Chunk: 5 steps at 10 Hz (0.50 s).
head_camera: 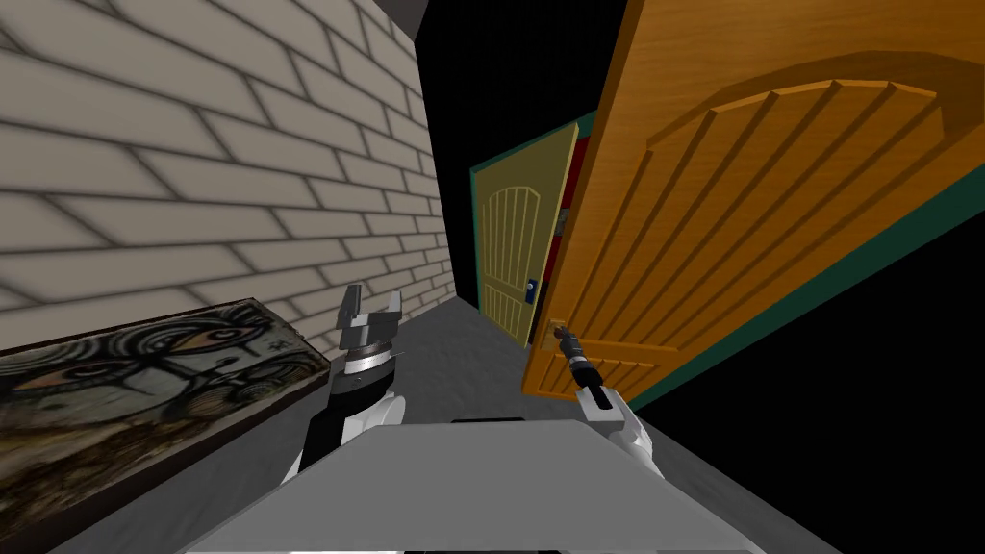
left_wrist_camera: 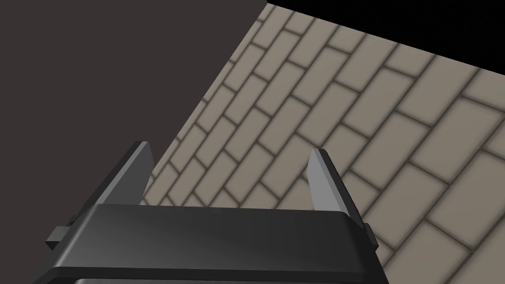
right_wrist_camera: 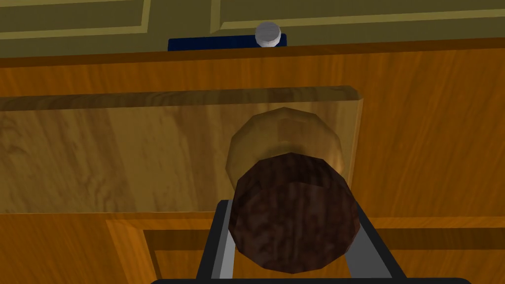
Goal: Pull the door open
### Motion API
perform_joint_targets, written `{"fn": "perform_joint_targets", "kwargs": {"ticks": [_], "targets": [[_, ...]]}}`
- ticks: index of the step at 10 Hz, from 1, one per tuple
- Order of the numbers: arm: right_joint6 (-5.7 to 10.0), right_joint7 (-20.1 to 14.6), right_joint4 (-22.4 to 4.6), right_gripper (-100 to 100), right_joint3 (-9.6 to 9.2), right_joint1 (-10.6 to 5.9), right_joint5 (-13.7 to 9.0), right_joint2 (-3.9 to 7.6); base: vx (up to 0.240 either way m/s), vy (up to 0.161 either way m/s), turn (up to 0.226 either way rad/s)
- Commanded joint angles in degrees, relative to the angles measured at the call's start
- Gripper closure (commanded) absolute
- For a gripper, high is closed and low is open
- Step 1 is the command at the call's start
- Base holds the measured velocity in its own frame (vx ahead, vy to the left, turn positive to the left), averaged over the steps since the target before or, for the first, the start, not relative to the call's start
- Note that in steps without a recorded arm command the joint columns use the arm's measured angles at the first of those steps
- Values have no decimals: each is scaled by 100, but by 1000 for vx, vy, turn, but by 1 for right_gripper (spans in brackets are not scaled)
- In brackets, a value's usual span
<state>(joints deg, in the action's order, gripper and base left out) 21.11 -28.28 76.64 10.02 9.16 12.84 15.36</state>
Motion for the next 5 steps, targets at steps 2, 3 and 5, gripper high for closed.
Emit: {"fn": "perform_joint_targets", "kwargs": {"ticks": [2, 3, 5], "targets": [[103, -147, 79, 100, -176, 106, 18, 91, -243, -72, 101], [36, -107, 109, 100, -113, 113, 15, 83, -101, -41, 18], [199, -287, 166, 100, -238, 286, 53, 228, -195, -46, 118]]}}
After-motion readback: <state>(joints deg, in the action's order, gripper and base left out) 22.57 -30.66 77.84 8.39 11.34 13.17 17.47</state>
